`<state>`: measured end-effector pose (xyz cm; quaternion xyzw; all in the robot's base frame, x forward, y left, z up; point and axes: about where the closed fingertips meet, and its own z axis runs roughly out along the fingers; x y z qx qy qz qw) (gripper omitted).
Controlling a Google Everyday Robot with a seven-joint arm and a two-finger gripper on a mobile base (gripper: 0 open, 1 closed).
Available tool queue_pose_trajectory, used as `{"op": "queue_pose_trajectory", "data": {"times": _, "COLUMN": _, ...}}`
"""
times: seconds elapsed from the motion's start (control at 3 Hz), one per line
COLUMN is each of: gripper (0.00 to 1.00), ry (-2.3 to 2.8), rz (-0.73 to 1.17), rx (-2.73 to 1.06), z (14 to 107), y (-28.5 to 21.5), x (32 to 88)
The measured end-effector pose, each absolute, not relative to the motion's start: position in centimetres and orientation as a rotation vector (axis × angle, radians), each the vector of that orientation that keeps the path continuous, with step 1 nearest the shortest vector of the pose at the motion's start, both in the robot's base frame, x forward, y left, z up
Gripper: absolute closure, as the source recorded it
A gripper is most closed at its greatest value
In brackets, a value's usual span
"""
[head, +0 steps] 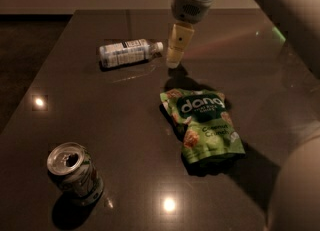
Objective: Move blue plastic bottle near 7up can
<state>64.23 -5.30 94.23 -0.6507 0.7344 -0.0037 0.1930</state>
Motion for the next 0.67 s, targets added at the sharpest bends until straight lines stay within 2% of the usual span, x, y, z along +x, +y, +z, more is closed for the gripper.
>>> {"op": "queue_pose_trajectory", "data": {"times": 0.67, "gripper": 0.0, "ry": 2.084, "rz": 0.018, "rx": -1.883, "z": 90.6, "y": -0.2, "x": 67.4}}
